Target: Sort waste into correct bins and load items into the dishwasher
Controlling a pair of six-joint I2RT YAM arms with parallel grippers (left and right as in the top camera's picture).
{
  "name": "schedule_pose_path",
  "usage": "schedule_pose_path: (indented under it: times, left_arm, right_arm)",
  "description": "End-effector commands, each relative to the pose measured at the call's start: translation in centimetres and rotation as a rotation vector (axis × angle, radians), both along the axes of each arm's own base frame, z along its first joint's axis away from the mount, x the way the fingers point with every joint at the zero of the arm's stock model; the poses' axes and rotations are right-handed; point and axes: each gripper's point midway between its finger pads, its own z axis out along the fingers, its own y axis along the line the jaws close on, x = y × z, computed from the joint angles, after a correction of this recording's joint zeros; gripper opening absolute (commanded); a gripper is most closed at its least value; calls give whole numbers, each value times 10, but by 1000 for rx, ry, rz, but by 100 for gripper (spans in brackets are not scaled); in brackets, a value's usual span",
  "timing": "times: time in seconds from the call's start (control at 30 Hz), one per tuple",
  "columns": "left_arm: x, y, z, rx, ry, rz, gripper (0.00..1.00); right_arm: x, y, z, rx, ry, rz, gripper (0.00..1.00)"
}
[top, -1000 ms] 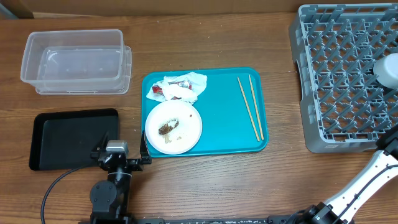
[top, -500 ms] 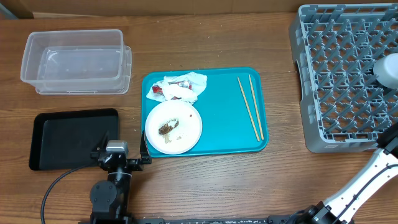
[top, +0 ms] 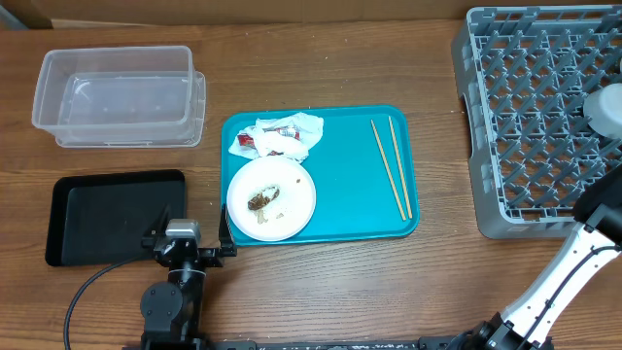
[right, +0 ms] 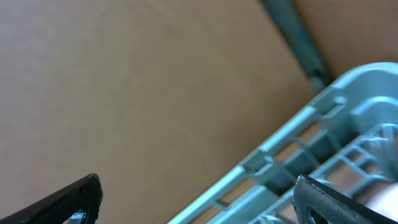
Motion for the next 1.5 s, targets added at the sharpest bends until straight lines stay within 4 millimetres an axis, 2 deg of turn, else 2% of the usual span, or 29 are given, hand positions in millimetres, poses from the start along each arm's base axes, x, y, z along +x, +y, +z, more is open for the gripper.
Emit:
schedule_pose_path:
  times: [0.0,0.07,0.13,0.23,0.3,0.37,0.4,0.53,0.63,0.77,0.83,0.87,0.9,0.97,1.03,1.13,1.17,1.23,1.3,1.47]
  left_arm:
    - [0,0,1,-7,-9,-2,100]
    - [0,0,1,-7,-9,-2,100]
    - [0,0,1,-7,-9,-2,100]
    - [0,0,1,-7,-8,-2,100]
    - [0,0,1,-7,-9,-2,100]
    - [0,0,1,-7,-8,-2,100]
    - [0,0,1,-7,-9,-2,100]
    - [0,0,1,-7,-8,-2,100]
    - [0,0,1,-7,-9,-2,100]
    - [0,0,1,-7,-8,-2,100]
    - [0,0,1,-7,-8,-2,100]
    - [0,0,1,-7,-8,-2,100]
    - [0,0,1,-7,-8,-2,100]
    - [0,0,1,-7,-9,-2,100]
    - [0,0,1,-7,-9,-2,100]
    - [0,0,1,-7,-9,-2,100]
    - [0,0,1,-7,-8,-2,100]
    - [0,0,1,-7,-8,-2,100]
    - [0,0,1,-7,-9,-2,100]
    - [0,0,1,-7,-9,-2,100]
  right_arm:
    - [-10,-18,10,-86,37,-88,96]
    - [-14,-19,-3,-87,95,-96,86]
    - [-16,-14,-11,-74,127,-74,82]
    - [-16,1,0,-55,113,1,76]
    - [-16,14,22,-59,74,60,78]
    - [-19,28,53,-71,35,108,97]
    - [-24,36,74,-79,17,129,100]
    - [-52,67,131,-55,19,178,100]
    - [-83,117,168,30,28,329,100]
    - [-124,183,198,195,30,569,100]
    - [-139,207,211,252,4,683,100]
    - [-147,219,217,295,-6,746,96]
    - [-156,230,219,351,-8,804,87]
    - [-169,245,214,405,25,834,74]
    - [-180,253,190,408,150,762,67]
    - [-201,259,148,360,425,610,62]
    - [-205,257,140,323,493,558,52]
    - [-217,252,129,247,624,411,50]
    - [-229,258,133,174,688,324,52]
    - [-252,324,156,38,694,412,60]
